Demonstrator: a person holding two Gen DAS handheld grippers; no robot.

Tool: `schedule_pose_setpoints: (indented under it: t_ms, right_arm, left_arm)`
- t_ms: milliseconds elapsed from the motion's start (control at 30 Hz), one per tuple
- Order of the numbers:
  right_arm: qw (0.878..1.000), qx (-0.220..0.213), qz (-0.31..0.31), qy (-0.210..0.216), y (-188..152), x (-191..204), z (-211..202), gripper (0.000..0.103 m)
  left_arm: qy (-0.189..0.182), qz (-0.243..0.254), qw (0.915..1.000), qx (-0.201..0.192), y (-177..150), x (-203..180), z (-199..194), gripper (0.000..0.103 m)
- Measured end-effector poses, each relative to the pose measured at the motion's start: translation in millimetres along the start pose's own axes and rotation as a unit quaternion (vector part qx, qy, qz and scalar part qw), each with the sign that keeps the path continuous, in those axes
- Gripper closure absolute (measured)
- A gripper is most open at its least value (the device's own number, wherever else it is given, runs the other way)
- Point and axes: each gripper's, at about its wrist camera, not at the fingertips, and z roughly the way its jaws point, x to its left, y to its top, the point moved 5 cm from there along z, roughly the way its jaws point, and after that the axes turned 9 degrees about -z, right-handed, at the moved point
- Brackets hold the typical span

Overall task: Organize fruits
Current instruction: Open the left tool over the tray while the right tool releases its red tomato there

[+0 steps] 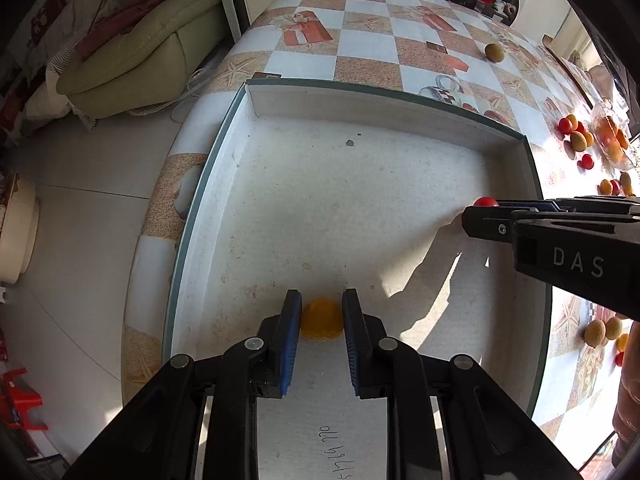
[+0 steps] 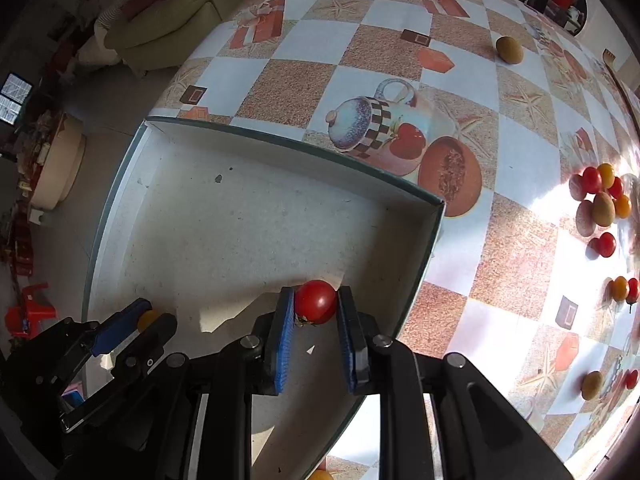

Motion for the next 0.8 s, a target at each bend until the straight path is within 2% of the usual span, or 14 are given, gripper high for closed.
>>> schedule_pose_setpoints:
  t_ms: [33,67,100,167,233,333,367,467,600,800]
  right_arm:
    - [1.0,0.001,-0.003,-0.001,0.0,0.3,0.5,0.078]
    - [1.0,0.001,-0.004,0.001,1.4,0.1,0.6,0.075]
    - [1.0,0.001,-0.004,0.005,2.2,2.8,0.6,0.067]
    - [1.0,-0.001,-0.004,0.007,2.1,4.0,-0.8,0.06]
    - [1.0,-0.008,-0.007,0.006,3.8,7.2,-3.0,0.054]
    - [1.0,-0.026,-0.009,0.014,4.7,9.1,-16.6,0.033]
    - [0.999,-0.034,-0.008,0.012,4.6,9.3,-22.2,0.022]
    - [0.998,-0.062,0.0,0.011,1.8,4.9,-42.7,0.021]
    - [0.997,-0.076,0.031,0.007,-12.8,-15.8,-62.4,0.021]
    - [0.991,-0.082,0.102,-0.019,-53.9,-71.6,-87.8,0.021]
  left_arm:
    - [0.006,0.002,1.0,0.0,-0.2,0.5,-0.2,0.058]
    - [0.007,0.002,1.0,-0.001,-0.7,0.8,-0.8,0.027]
    - [0.01,0.001,0.9999,-0.01,-1.3,1.8,-3.7,0.02]
    - [0.014,0.008,0.9996,-0.023,-2.6,2.2,-8.6,0.02]
    - [0.013,0.012,0.9997,-0.017,-5.4,2.3,-8.1,0.02]
    - [0.012,0.016,0.9997,-0.014,-9.3,2.1,-10.2,0.02]
    - [0.012,0.018,0.9997,-0.014,-10.7,1.9,-11.6,0.02]
    - [0.01,0.024,0.9996,-0.013,-12.9,-2.6,-16.4,0.019]
    - [0.0,0.036,0.9993,-0.015,-13.1,-19.1,-25.7,0.02]
    - [-0.02,0.092,0.9953,-0.024,-10.1,-73.0,-40.5,0.019]
